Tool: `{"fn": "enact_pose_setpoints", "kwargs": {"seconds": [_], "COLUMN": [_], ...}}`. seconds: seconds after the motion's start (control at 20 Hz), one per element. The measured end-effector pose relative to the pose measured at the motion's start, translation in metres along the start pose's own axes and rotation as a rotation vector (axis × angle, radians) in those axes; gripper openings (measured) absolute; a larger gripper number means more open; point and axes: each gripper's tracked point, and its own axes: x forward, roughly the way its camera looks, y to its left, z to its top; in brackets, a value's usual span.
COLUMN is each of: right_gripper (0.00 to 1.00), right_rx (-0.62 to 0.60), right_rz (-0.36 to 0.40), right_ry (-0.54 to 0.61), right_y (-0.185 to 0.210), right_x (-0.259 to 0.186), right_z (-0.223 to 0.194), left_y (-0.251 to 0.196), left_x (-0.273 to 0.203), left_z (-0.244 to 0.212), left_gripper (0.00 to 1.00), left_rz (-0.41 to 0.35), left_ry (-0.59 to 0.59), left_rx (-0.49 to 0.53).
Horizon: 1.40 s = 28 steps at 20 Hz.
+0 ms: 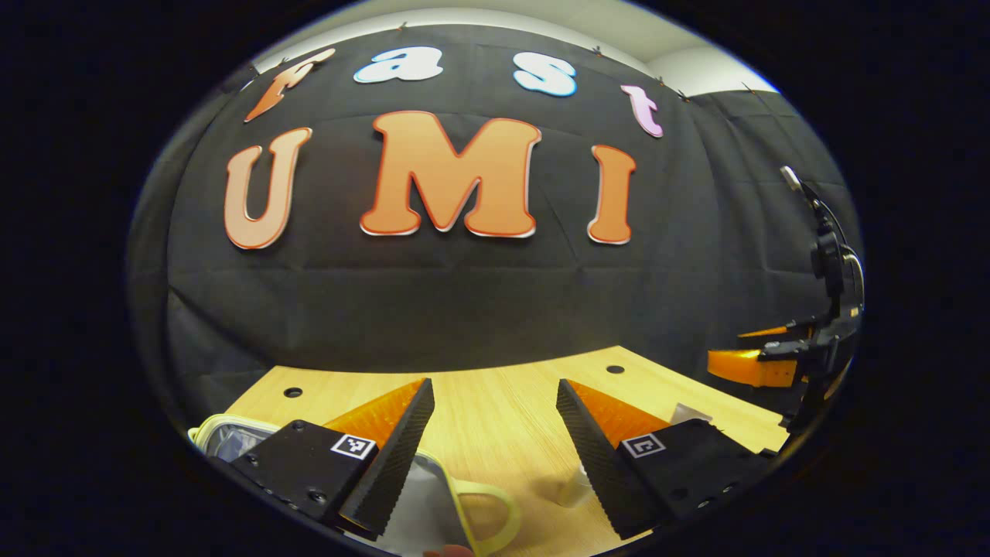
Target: First open the suitcase, pack the skin care products into it, and then close the suitcase.
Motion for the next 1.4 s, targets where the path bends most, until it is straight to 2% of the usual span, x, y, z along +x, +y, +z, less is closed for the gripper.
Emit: {"fn": "enact_pose_setpoints", "kwargs": {"seconds": [0.2,0.75,0.9,1.05,1.3,1.4], "right_gripper": [0.95,0.95,0.95,0.95,0.95,0.96], "right_rx": [-0.013,-0.007,0.001,-0.007,0.009,0.001], "right_rz": [0.001,-0.023,-0.035,-0.045,-0.047,-0.047], "right_ry": [0.031,0.095,0.107,0.118,0.146,0.146], "right_y": [-0.007,-0.028,-0.037,-0.044,-0.050,-0.052], "right_x": [0.007,0.016,0.018,0.017,0.017,0.014], "right_z": [-0.018,-0.052,-0.059,-0.067,-0.080,-0.082], "left_y": [-0.031,-0.100,-0.105,-0.110,-0.106,-0.109], "left_x": [0.001,0.006,0.021,0.037,0.057,0.063], "left_z": [-0.041,-0.121,-0.141,-0.157,-0.177,-0.180], "left_gripper": [1.00,0.97,0.97,0.97,0.97,0.73], "left_rz": [-0.041,-0.153,-0.137,-0.108,-0.040,-0.037], "left_ry": [0.055,0.197,0.227,0.246,0.289,0.281], "left_rx": [0.046,0.038,0.050,0.017,0.008,-0.016]}}
